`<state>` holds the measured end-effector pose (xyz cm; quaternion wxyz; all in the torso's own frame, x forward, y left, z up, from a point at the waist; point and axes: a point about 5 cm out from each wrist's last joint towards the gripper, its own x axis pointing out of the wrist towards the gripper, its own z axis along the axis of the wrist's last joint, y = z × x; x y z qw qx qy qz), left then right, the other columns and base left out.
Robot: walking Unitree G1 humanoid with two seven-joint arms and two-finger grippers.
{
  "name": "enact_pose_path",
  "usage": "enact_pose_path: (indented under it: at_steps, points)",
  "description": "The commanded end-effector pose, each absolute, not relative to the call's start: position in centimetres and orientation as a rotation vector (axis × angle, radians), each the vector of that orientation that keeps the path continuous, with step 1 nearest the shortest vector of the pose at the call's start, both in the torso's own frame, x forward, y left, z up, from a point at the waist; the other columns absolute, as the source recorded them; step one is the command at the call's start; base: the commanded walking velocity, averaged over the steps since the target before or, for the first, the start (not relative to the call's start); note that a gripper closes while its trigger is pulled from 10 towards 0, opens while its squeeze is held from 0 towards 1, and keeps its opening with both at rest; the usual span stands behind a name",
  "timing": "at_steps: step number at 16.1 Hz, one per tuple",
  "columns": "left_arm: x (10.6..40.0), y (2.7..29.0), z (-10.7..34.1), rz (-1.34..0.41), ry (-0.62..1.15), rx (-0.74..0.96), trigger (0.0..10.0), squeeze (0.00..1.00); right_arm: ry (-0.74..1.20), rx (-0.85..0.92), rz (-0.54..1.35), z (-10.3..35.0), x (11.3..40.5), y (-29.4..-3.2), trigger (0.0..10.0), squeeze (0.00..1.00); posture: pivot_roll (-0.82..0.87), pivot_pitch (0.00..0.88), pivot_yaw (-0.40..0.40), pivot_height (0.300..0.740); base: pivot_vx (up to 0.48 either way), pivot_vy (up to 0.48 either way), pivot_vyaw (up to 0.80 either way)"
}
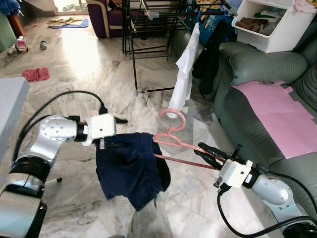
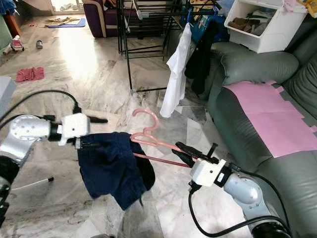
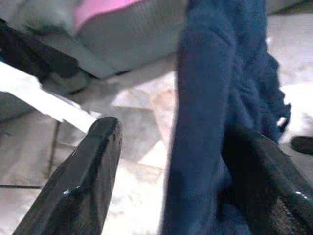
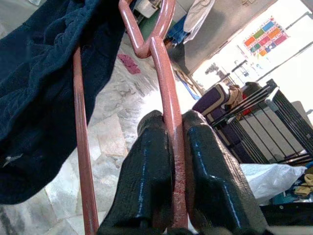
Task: Hang hanger
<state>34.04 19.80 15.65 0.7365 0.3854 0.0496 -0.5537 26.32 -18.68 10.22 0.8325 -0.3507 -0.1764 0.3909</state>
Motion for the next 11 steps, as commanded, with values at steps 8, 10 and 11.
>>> enact_pose_path:
  at_steps: [8,10,11]
  points:
    - [34.96,18.8,16.11,-1.278,0.161,0.889,0.0,0.0,-0.443,-0.775,0.806,10.87,26.72,-18.55,10.0,0.0,0.04,0.066,-0.04,0.74,0.0,0.0,0.0]
    - [34.99,18.86,16.03,-1.278,0.171,0.888,0.0,0.0,-0.442,-0.777,0.809,10.74,26.67,-18.48,10.0,0.0,0.04,0.065,-0.041,0.74,0.0,0.0,0.0]
    - [34.99,18.87,16.01,-1.279,0.173,0.888,0.0,0.0,-0.442,-0.777,0.809,10.72,26.66,-18.47,10.0,0.0,0.04,0.065,-0.041,0.74,0.0,0.0,0.0]
